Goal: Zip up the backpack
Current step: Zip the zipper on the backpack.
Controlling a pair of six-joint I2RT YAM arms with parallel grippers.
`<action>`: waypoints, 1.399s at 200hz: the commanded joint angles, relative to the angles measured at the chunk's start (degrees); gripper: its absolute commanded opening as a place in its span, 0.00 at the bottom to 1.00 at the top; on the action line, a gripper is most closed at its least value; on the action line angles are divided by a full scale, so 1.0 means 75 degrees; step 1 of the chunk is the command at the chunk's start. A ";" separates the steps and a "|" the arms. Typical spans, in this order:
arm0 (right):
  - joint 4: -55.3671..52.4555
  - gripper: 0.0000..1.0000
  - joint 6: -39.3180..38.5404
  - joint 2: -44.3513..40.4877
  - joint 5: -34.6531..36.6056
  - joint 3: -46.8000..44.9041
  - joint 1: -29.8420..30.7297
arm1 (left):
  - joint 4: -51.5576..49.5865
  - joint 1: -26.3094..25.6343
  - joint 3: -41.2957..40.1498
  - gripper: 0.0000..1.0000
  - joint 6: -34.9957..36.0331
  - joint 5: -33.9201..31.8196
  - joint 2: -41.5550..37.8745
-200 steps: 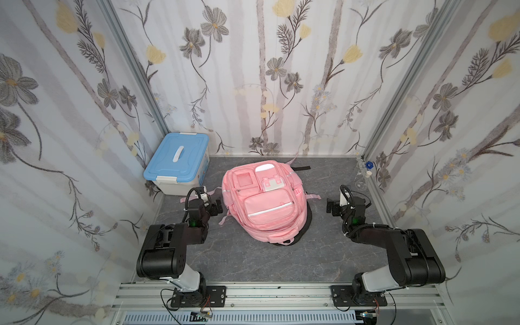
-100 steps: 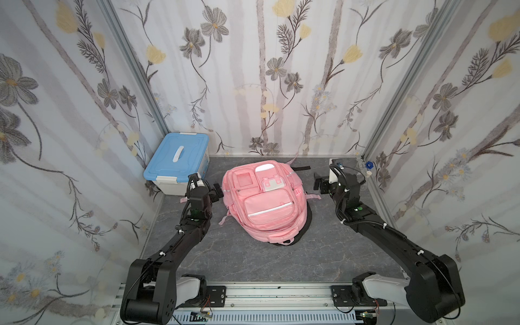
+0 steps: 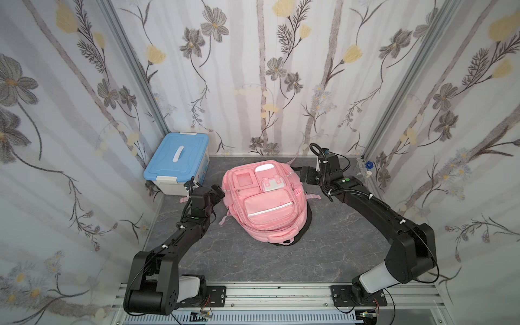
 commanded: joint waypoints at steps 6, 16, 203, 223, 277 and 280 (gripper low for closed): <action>-0.0414 1.00 -0.0137 0.0158 -0.0287 0.0272 0.0104 | 0.2287 0.0118 -0.0151 1.00 -0.0807 0.2377 0.0862; -0.0463 1.00 -0.0296 0.0109 0.0061 0.0229 0.0247 | 0.2715 0.0106 -0.0255 1.00 -0.1016 0.2696 0.1054; -0.0047 1.00 -0.0633 -0.0170 -0.0735 0.0156 0.0580 | 0.0928 0.0258 -0.1925 1.00 -0.1560 0.3867 -0.1171; 0.0060 1.00 -0.0602 -0.0228 -0.0781 0.0079 0.0560 | 0.1110 0.0258 -0.1892 1.00 -0.1670 0.3925 -0.0910; 0.0183 1.00 -0.0597 -0.0333 -0.0917 -0.0041 0.0554 | 0.3065 0.0257 -0.1592 1.00 -0.2232 0.4667 0.1015; 0.0182 1.00 -0.0591 -0.0328 -0.0934 -0.0044 0.0558 | 0.3197 0.0257 -0.1564 1.00 -0.2268 0.4713 0.1143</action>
